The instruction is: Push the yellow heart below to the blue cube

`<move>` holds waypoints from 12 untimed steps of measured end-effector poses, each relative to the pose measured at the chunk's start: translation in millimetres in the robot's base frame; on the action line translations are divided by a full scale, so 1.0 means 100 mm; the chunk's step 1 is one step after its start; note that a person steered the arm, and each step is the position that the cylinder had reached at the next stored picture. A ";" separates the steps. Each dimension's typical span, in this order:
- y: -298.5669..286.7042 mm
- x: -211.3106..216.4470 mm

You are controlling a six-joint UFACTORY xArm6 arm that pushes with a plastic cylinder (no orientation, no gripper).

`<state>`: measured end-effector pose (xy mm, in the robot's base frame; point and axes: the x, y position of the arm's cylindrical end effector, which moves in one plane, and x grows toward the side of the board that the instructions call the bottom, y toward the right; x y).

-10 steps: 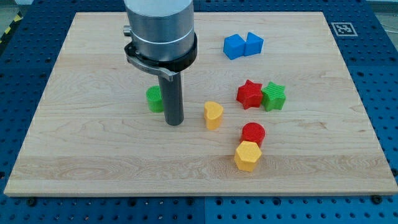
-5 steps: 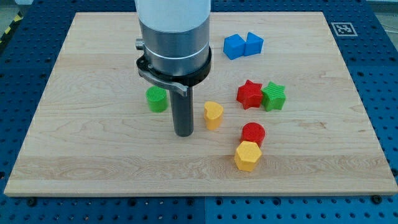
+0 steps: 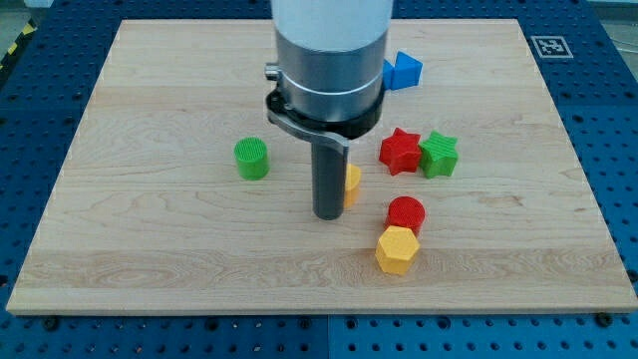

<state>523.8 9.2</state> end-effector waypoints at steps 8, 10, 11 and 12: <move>0.18 -0.24; 0.18 -0.73; 0.06 -0.83; -0.15 -0.83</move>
<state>440.5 -6.3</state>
